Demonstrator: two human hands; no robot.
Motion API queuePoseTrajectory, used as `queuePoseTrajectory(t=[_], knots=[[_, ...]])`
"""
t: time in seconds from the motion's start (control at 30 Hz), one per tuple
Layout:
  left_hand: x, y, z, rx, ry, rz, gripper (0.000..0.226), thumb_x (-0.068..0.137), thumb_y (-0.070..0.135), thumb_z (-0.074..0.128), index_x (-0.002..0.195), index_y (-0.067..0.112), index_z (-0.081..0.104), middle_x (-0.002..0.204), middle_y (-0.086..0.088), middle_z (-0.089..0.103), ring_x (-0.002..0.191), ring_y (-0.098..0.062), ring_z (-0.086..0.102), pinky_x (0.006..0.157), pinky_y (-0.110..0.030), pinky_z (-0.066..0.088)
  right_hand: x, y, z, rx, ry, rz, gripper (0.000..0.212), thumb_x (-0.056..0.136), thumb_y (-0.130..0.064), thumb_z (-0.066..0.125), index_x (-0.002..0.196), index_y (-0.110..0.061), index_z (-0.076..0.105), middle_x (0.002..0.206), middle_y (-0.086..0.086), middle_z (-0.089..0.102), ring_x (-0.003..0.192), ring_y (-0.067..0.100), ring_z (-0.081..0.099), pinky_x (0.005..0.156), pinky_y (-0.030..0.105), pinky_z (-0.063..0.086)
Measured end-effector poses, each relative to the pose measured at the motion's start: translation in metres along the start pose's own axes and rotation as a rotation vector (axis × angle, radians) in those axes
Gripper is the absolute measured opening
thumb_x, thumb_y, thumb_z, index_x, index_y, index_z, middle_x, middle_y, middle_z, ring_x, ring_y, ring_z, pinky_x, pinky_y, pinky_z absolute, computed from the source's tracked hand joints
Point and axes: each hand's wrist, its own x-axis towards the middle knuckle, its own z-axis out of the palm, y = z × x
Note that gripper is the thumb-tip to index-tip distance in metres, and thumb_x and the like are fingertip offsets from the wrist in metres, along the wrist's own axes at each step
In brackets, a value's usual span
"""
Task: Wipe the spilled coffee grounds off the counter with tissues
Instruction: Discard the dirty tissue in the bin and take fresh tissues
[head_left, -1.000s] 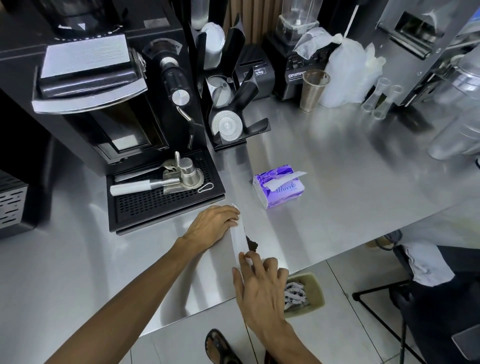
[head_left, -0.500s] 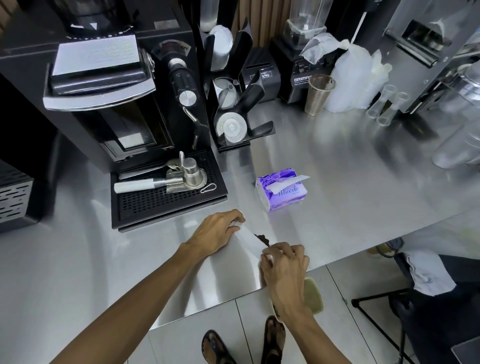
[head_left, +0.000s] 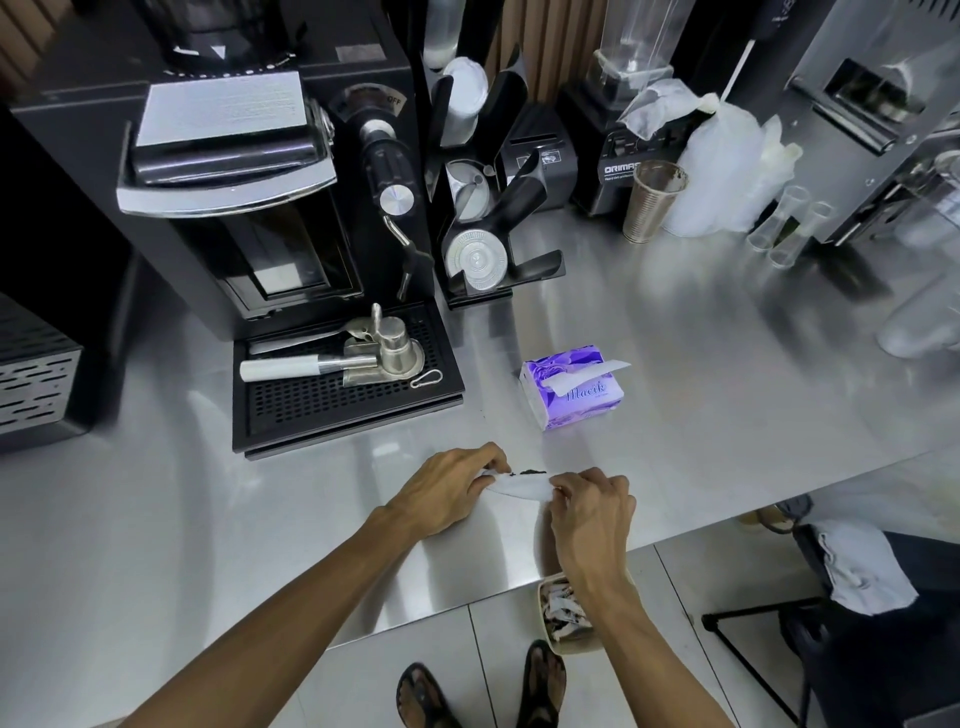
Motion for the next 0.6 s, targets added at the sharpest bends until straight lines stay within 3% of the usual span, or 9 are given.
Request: queuePoseTrajectory(t=[0.17,0.23,0.33,0.43,0.6], knots=[[-0.004,0.002,0.003,0.003,0.032,0.035,0.017,0.097,0.017,0.051,0.112,0.026,0.054,0.11,0.008,0.068,0.094,-0.016,0.063,0.083,-0.035,0.05,0.011,-0.009,0.002,0.035,-0.046,-0.021,0.025,0.069,0.005,0.067,0.083,-0.014,0.077,0.075,0.009,0.066,0.067,0.032,0.049,0.063,0.035,0.04],[-0.005,0.003,0.004,0.003,0.044,0.043,0.017,0.097,0.017,0.052,0.111,0.026,0.054,0.108,0.007,0.068,0.091,-0.017,0.063,0.081,-0.036,0.051,0.012,-0.013,0.005,0.022,-0.074,-0.034,0.013,0.077,-0.01,0.062,0.075,-0.015,0.074,0.068,0.008,0.063,0.064,0.03,0.048,0.063,0.035,0.04],[-0.006,0.006,0.004,-0.007,0.063,0.06,0.015,0.096,0.014,0.053,0.108,0.023,0.054,0.104,0.005,0.069,0.087,-0.019,0.062,0.078,-0.036,0.051,0.015,-0.019,0.01,0.023,-0.114,-0.049,0.025,0.084,-0.031,0.058,0.067,-0.015,0.067,0.063,0.006,0.06,0.062,0.027,0.049,0.066,0.035,0.038],[-0.007,0.008,0.003,-0.02,0.075,0.066,0.012,0.096,0.013,0.053,0.104,0.022,0.054,0.1,0.001,0.069,0.083,-0.022,0.061,0.075,-0.037,0.05,0.019,-0.023,0.012,0.056,-0.107,-0.067,0.017,0.079,-0.026,0.073,0.072,-0.012,0.068,0.068,0.008,0.062,0.064,0.026,0.049,0.067,0.036,0.042],[-0.007,0.008,0.003,-0.046,0.053,0.067,0.015,0.095,0.009,0.05,0.091,0.023,0.044,0.104,0.007,0.068,0.084,-0.024,0.061,0.074,-0.038,0.051,0.022,-0.027,0.011,0.183,-0.177,-0.091,0.01,0.082,-0.013,0.07,0.088,-0.008,0.064,0.079,0.009,0.062,0.077,0.026,0.048,0.064,0.034,0.043]])
